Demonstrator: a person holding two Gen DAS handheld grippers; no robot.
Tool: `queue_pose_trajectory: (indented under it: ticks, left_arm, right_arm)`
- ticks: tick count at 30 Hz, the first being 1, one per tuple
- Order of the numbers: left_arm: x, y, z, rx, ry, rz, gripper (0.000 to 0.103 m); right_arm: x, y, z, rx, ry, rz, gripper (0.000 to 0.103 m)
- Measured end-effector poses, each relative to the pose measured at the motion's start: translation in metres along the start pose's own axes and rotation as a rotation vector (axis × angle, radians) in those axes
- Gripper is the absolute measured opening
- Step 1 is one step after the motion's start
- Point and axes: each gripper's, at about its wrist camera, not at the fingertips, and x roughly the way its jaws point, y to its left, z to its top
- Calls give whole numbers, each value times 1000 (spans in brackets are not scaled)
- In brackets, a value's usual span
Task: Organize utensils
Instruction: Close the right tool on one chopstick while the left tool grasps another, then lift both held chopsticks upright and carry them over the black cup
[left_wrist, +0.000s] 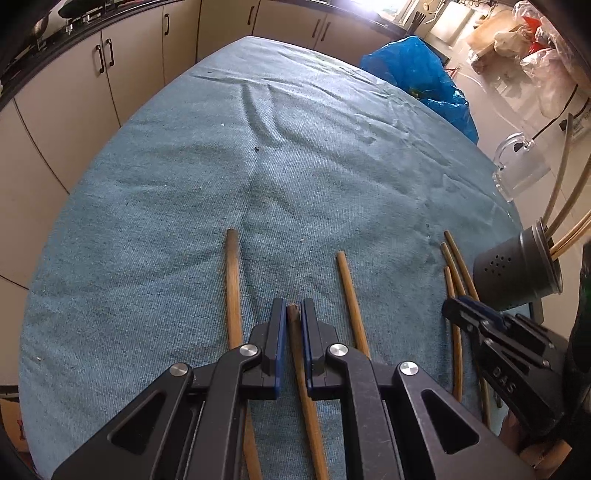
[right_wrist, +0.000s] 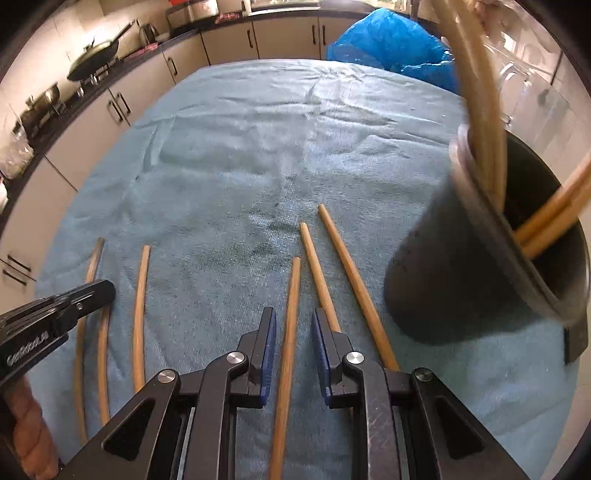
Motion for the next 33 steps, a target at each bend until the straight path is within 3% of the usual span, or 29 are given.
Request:
queue_pose_trajectory:
  ticks: [2,7,10,18,23,26,33]
  left_arm:
    - [-1,0,0,1,-2,-1,7]
    - [-12,0,3,0,-32,-30,7]
    - [-33,-2,8,-7,-79,-41,7]
    - [-124,-18,7,16,-299,-59,7]
    - [-170,-30,-7,49,-430,-46,7]
    - [-185,-34,-16,61,-473,-40,7]
    - [-197,-36,-23,62,-489,-41,7]
  right_arm:
    - [3,7,5,-40,0,-39,7]
    - [-8,7,6,-32,-34,15,6]
    - [-45,3,2,-16,-140,73,6]
    - [-158,-8,-25,5,-480,177,6]
    - [-196,-7,-49,12,-639,165,6]
    - [-205,-5,-63,26,-675,168,6]
    - [-209,-16,-71,58,-683,178,6]
